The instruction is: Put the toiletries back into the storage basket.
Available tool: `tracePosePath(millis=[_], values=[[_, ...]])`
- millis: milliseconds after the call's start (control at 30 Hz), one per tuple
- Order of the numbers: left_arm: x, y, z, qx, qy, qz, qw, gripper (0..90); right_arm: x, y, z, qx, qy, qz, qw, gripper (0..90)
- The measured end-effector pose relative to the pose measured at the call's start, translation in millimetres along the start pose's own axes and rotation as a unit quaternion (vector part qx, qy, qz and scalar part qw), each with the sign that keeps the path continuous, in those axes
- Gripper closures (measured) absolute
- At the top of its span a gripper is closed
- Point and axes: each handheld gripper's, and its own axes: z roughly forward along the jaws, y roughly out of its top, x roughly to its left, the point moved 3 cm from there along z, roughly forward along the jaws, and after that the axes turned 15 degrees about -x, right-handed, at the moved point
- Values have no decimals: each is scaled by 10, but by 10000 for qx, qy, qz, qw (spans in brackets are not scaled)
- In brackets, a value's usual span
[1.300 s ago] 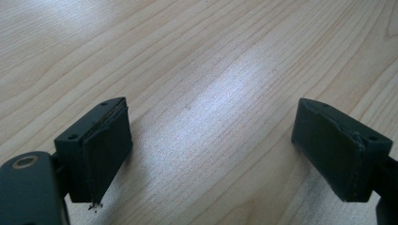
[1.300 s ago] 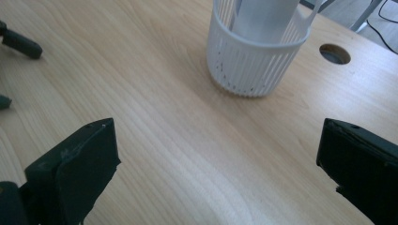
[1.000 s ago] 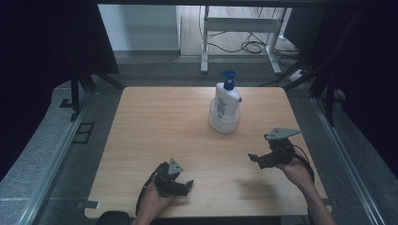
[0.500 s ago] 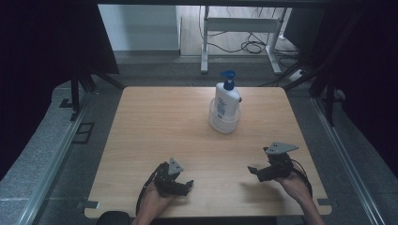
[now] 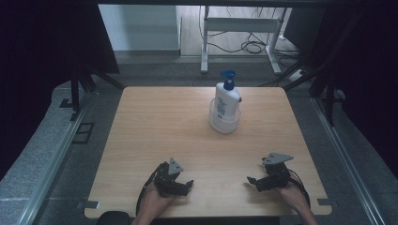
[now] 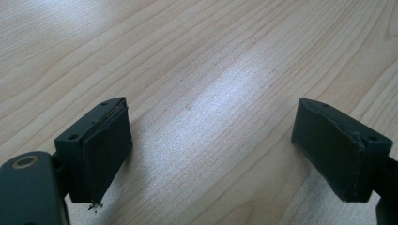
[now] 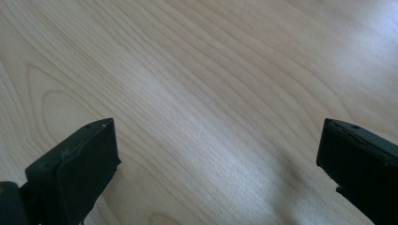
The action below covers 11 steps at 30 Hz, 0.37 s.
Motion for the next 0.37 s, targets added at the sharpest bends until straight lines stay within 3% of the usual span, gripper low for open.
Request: tracePosePath(millis=[167, 367], values=[[-1, 0, 0, 1, 3, -2, 10000, 117, -2, -120, 39, 97, 36, 132, 9999, 0], [-2, 1, 3, 3, 6, 1, 10000, 117, -6, -124, 37, 67, 11, 148, 9999, 0]])
